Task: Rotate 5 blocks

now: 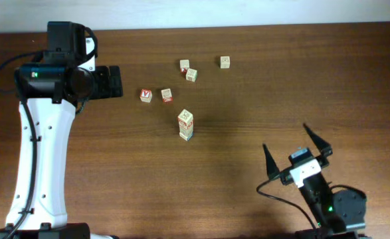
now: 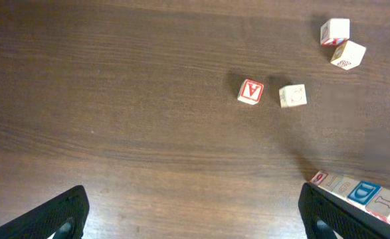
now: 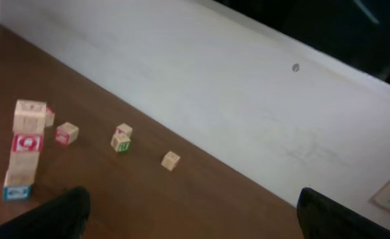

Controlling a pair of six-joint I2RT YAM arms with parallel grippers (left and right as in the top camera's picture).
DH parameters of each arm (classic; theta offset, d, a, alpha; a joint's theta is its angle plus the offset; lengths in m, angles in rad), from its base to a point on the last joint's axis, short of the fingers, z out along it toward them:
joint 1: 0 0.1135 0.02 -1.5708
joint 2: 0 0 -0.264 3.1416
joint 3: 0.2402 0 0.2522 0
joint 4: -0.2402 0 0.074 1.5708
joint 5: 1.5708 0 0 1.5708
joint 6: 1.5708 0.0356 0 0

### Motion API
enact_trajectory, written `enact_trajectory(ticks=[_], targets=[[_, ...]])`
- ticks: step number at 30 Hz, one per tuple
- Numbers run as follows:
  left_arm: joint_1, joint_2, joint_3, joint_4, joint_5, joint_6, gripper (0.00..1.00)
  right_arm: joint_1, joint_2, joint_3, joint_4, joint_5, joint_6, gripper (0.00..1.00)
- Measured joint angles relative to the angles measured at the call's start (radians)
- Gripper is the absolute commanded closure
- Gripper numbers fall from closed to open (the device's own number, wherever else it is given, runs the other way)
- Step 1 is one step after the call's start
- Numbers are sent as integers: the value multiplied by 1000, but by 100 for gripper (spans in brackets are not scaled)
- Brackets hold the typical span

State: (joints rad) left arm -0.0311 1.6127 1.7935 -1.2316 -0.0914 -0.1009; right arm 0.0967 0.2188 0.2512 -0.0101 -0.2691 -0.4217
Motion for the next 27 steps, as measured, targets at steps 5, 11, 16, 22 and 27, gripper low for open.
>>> enact_trajectory(ticks=[5,11,16,22,27], targets=[[0,0,0,-1,0,0,1,0,-117,-104,5,6,-1,1],[0,0,0,-2,0,0,1,0,-189,-218,-4,10,0,1],[0,0,0,-2,0,0,1,0,-203,-236,-45,10,3,1],[0,0,0,-2,0,0,1,0,-203,-236,-45,10,4,1],[0,0,0,-2,0,0,1,0,-203,-236,-45,10,3,1]])
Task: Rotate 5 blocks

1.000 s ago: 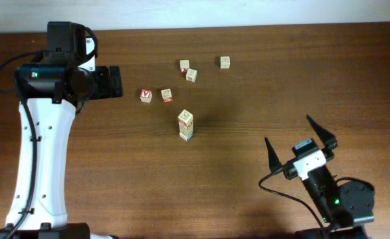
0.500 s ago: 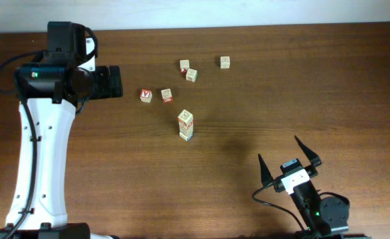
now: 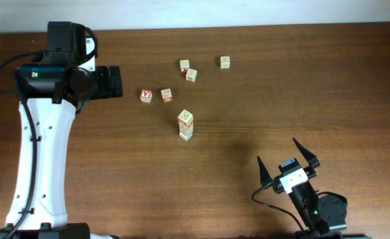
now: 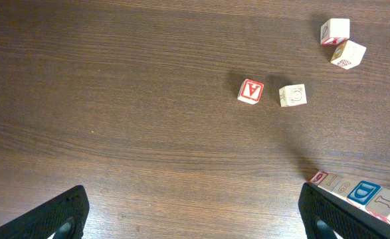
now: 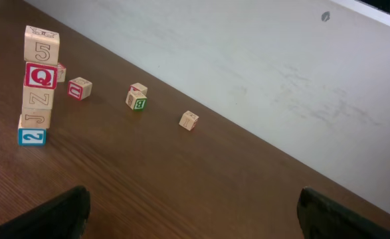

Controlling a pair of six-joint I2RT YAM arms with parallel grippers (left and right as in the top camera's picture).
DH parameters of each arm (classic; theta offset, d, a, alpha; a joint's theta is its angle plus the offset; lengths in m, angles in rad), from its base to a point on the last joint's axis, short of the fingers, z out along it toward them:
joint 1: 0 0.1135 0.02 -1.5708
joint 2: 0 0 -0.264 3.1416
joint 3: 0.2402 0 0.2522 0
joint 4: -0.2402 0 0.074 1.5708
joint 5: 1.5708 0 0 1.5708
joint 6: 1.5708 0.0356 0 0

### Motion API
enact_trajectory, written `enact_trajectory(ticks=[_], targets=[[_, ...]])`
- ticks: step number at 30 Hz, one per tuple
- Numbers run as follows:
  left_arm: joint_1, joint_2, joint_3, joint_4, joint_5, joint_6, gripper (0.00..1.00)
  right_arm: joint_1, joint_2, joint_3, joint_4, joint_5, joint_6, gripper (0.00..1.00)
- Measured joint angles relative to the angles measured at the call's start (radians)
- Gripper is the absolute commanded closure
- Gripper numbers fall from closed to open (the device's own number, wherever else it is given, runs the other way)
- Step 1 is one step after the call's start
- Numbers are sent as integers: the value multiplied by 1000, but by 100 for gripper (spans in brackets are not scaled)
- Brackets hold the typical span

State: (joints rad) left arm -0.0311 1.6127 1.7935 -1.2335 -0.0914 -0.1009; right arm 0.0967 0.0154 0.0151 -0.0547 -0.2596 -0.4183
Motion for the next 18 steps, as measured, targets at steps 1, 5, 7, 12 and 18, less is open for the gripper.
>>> enact_trajectory(ticks=[1,5,7,12,18], targets=[[0,0,0,0,0,0,1,0,0,0,0,0,0,1],[0,0,0,0,0,0,1,0,0,0,0,0,0,1],[0,0,0,-3,-16,0,1,0,0,0,0,0,0,1],[1,-1,0,-65,-91,1,1,0,0,0,0,0,0,1],[1,-72,-36,41,-92,1,1,0,0,0,0,0,0,1]])
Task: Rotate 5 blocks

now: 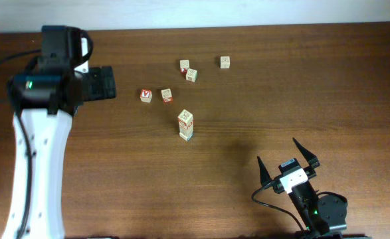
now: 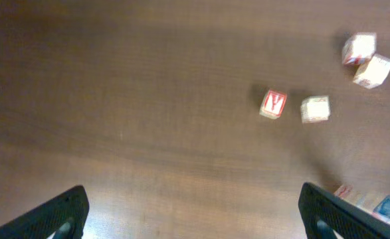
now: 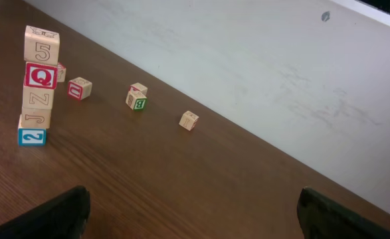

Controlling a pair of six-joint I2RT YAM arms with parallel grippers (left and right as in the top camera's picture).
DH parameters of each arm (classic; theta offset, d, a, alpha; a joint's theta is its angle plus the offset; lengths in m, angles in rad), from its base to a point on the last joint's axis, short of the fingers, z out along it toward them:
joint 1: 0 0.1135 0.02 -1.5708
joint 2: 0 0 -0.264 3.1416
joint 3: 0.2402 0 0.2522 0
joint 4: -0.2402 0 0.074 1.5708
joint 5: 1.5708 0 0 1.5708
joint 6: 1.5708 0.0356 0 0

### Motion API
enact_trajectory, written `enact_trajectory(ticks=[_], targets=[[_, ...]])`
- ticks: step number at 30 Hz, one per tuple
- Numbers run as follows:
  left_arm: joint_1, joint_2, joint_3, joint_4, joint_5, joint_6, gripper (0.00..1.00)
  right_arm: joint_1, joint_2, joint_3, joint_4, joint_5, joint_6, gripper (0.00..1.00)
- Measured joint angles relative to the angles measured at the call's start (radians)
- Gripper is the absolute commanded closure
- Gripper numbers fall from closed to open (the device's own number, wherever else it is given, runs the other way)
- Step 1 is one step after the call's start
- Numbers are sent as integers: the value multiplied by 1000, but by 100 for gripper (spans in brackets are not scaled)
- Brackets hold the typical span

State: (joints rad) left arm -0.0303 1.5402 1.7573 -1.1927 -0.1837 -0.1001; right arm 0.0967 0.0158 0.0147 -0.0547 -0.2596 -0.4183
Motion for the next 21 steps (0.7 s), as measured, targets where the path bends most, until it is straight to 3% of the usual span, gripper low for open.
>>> enact_trajectory(ticks=[7,12,21], targets=[[7,-312,-267,258,11,8,1,0,-4,0,1,0,0,1],[80,-622,-686,502,37,11,1,0,-5,0,0,0,0,1],[93,-1073,-1208,859,64,76,1,0,-6,0,0,0,0,1]])
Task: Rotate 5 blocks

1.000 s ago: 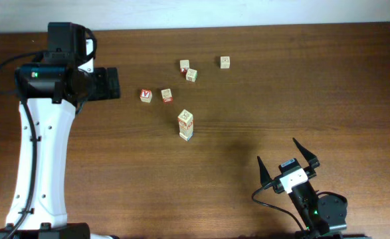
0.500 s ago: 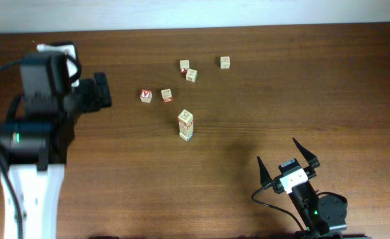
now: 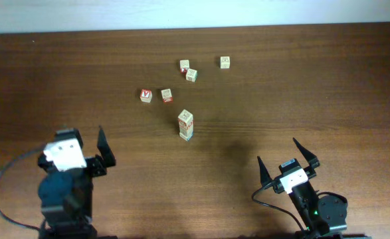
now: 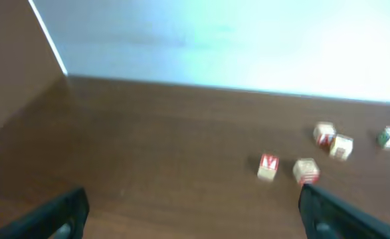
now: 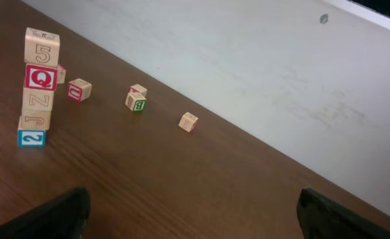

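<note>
A stack of several lettered blocks (image 3: 186,125) stands mid-table; in the right wrist view the stack (image 5: 35,86) shows 5, Q, Z and 2 faces. Loose blocks lie behind it: a red one (image 3: 145,95), one beside it (image 3: 167,95), a touching pair (image 3: 188,70) and a single block (image 3: 225,62). My left gripper (image 3: 80,131) sits low at the front left, open and empty. At the front right my right gripper (image 3: 282,151) is also open and empty. Both are far from the blocks.
The white back wall (image 5: 248,60) runs along the table's far edge. The left wrist view looks across the wood at the red block (image 4: 268,166) and its neighbours. Bare wood lies between both grippers and the stack.
My left arm was stretched high over the table's left side, its camera looking down. Now it is folded low at the front left, looking across the table. Right arm and blocks are unchanged.
At first my left arm was held high at the left and my right gripper sat at the front right, angled higher. Then the right gripper was lower and nearer the front edge, where it stays. The left arm shifted slightly, then folded down. No block has moved.
</note>
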Controlling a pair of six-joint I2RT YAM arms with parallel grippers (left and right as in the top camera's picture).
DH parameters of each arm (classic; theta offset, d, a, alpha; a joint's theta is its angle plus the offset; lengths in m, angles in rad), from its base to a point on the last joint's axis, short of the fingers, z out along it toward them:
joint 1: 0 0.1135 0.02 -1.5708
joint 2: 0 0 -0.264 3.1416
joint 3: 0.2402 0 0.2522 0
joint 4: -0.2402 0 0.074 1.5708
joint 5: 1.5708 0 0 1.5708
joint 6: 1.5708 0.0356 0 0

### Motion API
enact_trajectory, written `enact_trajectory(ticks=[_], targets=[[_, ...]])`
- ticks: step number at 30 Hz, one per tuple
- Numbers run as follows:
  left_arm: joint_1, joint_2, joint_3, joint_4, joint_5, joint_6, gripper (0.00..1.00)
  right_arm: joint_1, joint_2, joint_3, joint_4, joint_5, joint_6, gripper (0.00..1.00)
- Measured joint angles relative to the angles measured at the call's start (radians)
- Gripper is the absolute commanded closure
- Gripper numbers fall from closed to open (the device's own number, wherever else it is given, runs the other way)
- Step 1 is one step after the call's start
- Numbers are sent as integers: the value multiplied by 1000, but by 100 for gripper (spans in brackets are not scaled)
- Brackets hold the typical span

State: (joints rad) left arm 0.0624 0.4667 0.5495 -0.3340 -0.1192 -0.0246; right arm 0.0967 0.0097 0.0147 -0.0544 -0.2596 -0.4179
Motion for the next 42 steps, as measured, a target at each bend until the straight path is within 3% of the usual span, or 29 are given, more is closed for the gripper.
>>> enact_trajectory(ticks=[7,11,26,33,42], targets=[[0,-66,-233,267,4,27,1,0,0,0,0,0,0,1],[0,-100,-322,338,3,44,1,0,0,0,0,0,0,1],[0,-337,-525,332,-13,145,1,0,0,0,0,0,-1,1],[0,-446,-533,267,-21,164,1,0,0,0,0,0,-1,1],[0,-451,-533,267,-27,164,1,0,0,0,0,0,0,1]])
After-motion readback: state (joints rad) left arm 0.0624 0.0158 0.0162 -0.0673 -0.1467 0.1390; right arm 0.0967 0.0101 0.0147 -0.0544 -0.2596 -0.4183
